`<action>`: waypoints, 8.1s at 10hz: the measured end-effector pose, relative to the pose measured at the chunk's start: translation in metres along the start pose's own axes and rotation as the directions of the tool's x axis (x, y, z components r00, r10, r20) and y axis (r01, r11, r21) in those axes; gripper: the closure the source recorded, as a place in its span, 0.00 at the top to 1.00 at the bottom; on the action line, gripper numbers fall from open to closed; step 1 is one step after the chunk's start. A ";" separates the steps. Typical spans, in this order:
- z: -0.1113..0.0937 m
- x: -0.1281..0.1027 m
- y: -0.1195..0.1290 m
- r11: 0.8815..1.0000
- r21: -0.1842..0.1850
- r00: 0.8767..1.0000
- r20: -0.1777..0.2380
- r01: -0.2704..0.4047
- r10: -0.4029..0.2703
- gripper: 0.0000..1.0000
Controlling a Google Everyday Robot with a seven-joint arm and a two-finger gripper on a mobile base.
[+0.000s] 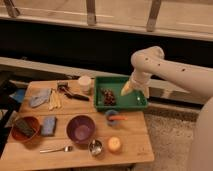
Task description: Place banana in paper cup
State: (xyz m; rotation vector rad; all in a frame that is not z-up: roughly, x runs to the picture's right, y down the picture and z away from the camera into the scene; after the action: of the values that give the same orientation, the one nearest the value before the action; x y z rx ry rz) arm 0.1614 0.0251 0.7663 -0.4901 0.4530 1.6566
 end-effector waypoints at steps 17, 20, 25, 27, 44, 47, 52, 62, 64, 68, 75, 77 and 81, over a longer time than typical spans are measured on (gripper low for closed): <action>-0.004 -0.031 0.206 0.945 -0.275 0.981 0.123 0.177 -0.148 0.80; -0.006 -0.028 0.236 0.928 -0.308 0.976 0.132 0.209 -0.175 0.80; -0.004 -0.027 0.239 0.925 -0.310 0.974 0.131 0.219 -0.187 0.80; 0.001 -0.021 0.250 0.912 -0.322 0.966 0.128 0.254 -0.224 0.80; 0.032 0.018 0.485 0.763 -0.411 0.863 0.156 0.500 -0.481 0.80; 0.052 0.012 0.524 0.745 -0.311 0.805 0.161 0.590 -0.571 0.80; 0.101 0.003 0.517 0.782 -0.242 0.818 0.124 0.574 -0.561 0.80; 0.138 -0.016 0.486 0.855 -0.236 0.885 0.051 0.462 -0.463 0.80; 0.170 -0.016 0.477 0.871 -0.219 0.894 0.009 0.440 -0.449 0.80; 0.197 -0.011 0.481 0.878 -0.231 0.898 -0.039 0.420 -0.439 0.77; 0.198 -0.003 0.490 0.862 -0.237 0.883 -0.039 0.447 -0.468 0.08; 0.198 -0.002 0.488 0.863 -0.236 0.882 -0.042 0.447 -0.469 0.00; 0.171 -0.015 0.486 0.854 -0.260 0.888 0.038 0.452 -0.458 0.00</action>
State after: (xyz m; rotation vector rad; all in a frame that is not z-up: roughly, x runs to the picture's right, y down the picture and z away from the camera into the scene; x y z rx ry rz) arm -0.3290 0.0412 0.9251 -0.7540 0.1150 1.2500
